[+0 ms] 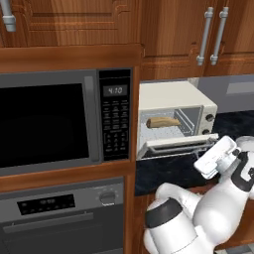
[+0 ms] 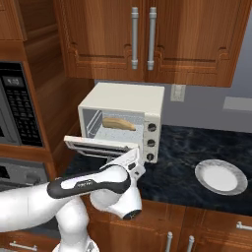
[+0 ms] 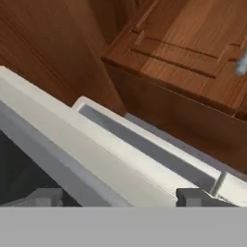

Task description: Pull the toaster oven rack outwards. Pick up the baguette from the plate and place it on the toaster oven rack. Close the toaster oven door fully and set the temperature to the lowest setting.

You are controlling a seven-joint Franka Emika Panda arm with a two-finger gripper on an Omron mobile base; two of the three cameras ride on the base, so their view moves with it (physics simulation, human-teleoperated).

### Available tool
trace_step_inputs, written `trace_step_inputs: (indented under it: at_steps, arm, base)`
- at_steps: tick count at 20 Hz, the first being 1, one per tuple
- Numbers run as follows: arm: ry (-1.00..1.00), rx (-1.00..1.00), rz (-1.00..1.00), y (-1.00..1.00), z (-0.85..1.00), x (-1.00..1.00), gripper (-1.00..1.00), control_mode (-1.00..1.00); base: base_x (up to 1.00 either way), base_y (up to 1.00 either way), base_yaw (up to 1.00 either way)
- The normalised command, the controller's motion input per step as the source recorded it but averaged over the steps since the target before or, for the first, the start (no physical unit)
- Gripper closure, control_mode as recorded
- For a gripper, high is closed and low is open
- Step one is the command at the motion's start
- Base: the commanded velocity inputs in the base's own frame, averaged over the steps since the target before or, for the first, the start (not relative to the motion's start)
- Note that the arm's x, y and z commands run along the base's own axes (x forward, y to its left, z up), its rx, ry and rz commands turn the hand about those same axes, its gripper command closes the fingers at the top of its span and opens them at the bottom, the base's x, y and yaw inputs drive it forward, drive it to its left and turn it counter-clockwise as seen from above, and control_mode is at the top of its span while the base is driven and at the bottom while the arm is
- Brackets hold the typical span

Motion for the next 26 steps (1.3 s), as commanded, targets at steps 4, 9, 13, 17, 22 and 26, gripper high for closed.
trace_step_inputs:
  at_steps: [4,9,13,17,22,26]
  arm:
    - [0.52,-0.37,-0.14,0.19,1.0,1.0,-1.0,-1.0]
    - [0.45,-0.33,-0.11,0.09,0.89,1.0,-1.0,-1.0]
    - [0.28,-0.24,-0.06,0.02,0.58,0.95,-1.0,-1.0]
    - [0.08,-0.18,-0.01,0.0,0.39,0.73,-1.0,-1.0]
    - [0.17,-0.18,0.0,0.0,0.39,0.43,-1.0,-1.0]
    - [0.4,-0.06,0.0,0.0,0.08,0.24,-1.0,-1.0]
  base:
    - [0.0,0.0,0.0]
    - [0.0,0.0,0.0]
    - [0.0,0.0,0.0]
    - [0.0,0.0,0.0]
    - [0.0,0.0,0.0]
    - [0.0,0.0,0.0]
